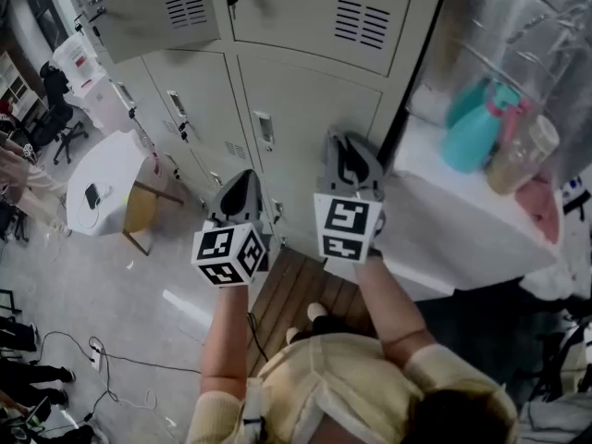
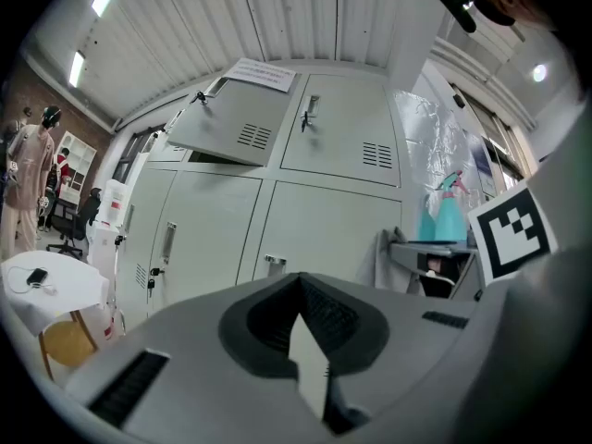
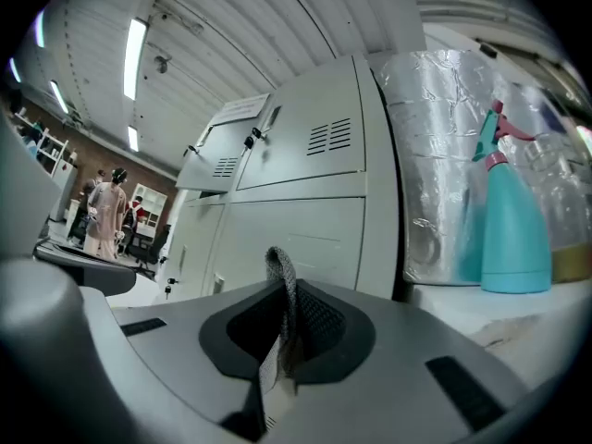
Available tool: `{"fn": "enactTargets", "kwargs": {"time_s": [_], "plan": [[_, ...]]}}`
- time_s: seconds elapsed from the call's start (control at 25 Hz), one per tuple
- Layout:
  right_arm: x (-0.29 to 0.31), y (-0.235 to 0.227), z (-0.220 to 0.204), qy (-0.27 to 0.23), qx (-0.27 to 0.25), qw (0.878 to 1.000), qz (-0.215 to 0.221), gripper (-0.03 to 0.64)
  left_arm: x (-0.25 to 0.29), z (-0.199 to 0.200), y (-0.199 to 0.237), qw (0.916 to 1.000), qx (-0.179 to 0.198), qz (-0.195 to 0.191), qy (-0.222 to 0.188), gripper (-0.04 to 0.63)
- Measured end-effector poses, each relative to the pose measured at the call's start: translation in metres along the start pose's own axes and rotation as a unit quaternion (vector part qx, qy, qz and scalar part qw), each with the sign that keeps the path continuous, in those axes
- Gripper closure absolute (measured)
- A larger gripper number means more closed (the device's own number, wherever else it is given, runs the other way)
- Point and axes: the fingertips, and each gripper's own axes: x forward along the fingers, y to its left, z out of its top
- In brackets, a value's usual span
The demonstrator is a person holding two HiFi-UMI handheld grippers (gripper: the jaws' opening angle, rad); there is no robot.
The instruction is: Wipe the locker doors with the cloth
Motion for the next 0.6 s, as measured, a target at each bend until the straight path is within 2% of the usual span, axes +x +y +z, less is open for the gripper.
{"fn": "enactTargets", "kwargs": {"time_s": [0.32,0.6], "plan": [[0.016,0.063,-0.008,0.006,0.005,0.996,0.091,0.598,-0.015,-0.002,0.037,0.9988,-0.008,0.048,0.000,0.594],[0.038,0.108,-0.021,0.022,0.013,0.989,0.143,0.598,-0.036,-0.008,0.072,0.9946,-0.010,0.103,0.009,0.594]]}}
